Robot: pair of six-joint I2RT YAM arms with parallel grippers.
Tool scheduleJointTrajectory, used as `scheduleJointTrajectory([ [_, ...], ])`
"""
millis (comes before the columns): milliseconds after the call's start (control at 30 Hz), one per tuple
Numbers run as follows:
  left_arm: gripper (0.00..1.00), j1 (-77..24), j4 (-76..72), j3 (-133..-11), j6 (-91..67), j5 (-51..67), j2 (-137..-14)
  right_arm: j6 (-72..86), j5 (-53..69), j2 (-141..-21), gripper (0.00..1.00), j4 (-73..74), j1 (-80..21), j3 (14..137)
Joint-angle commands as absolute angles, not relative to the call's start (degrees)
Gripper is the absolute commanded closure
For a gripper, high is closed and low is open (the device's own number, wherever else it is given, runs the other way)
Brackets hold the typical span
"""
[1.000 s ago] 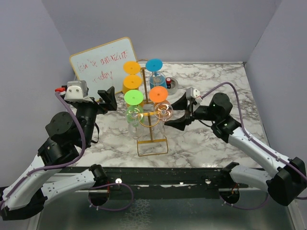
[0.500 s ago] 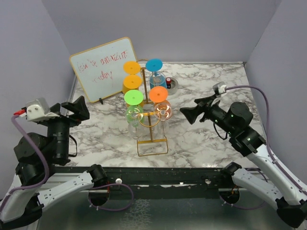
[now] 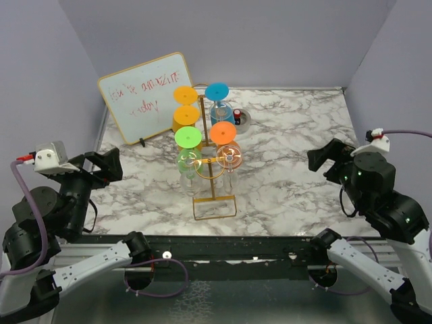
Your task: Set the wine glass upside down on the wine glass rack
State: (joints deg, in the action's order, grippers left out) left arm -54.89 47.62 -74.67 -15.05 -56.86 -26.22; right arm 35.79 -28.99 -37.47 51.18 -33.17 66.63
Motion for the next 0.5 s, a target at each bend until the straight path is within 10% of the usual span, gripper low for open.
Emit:
scheduleJointTrajectory([
  [0,0.01,-55.0,54.3,-78.8,-15.7,-50.6,-27.0,37.7,-36.6,-36.9,0.01,63.9,-33.3,72.7],
  [467,0.01,-54.8,54.5,-80.9,-15.4,-49.9,-27.4,33.6,-34.4,-35.3,0.02,59.2,-33.3,74.5],
])
